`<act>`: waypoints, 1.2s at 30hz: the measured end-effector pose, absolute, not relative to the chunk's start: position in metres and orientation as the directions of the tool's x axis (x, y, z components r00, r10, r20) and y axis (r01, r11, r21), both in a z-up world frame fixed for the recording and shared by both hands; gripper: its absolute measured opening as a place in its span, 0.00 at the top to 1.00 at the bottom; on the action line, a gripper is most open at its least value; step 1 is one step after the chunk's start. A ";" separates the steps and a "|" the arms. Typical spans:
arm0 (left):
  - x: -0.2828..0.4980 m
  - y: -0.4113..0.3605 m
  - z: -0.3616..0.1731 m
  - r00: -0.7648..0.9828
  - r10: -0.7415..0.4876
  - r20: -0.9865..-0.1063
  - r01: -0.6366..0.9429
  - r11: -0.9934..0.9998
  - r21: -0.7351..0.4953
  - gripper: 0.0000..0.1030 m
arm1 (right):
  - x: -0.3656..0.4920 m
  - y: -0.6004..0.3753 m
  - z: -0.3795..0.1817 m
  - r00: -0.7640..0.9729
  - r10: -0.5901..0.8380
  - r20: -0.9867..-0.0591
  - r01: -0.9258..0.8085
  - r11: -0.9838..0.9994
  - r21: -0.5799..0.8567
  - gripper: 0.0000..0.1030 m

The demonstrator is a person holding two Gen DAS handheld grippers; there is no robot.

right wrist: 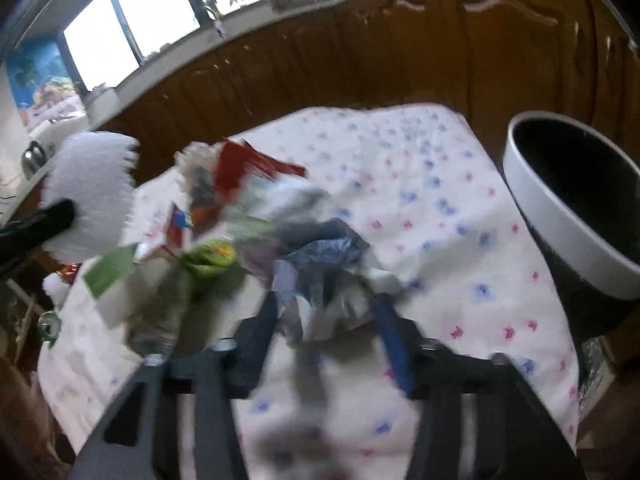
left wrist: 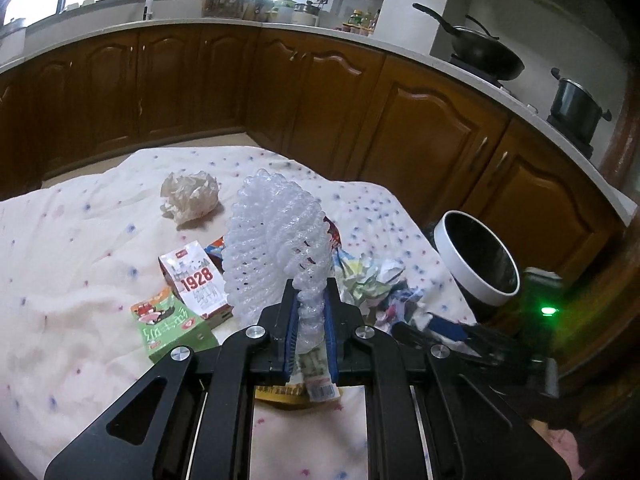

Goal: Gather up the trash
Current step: 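Carry the foam net and foil to the bin and release both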

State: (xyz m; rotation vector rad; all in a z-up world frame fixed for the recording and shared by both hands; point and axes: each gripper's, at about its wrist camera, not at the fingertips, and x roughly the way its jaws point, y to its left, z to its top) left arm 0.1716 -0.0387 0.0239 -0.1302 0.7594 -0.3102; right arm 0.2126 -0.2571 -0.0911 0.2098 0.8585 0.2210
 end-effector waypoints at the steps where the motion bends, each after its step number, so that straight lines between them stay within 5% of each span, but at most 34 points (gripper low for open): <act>1: 0.171 -0.039 0.023 0.680 -0.323 -0.658 0.231 0.946 -0.226 0.90 | 0.211 -0.260 -0.092 0.637 0.283 -0.716 -0.107 0.954 0.282 0.61; 11: 0.160 -0.064 0.033 0.662 -0.400 -0.634 0.317 0.916 -0.247 0.90 | 0.170 -0.299 -0.057 0.708 0.311 -0.635 -0.105 0.934 0.340 0.72; 36: 0.163 -0.200 0.047 0.523 -0.579 -0.626 0.567 0.784 -0.252 0.90 | 0.139 -0.429 -0.002 0.840 0.103 -0.532 0.098 0.937 0.335 0.72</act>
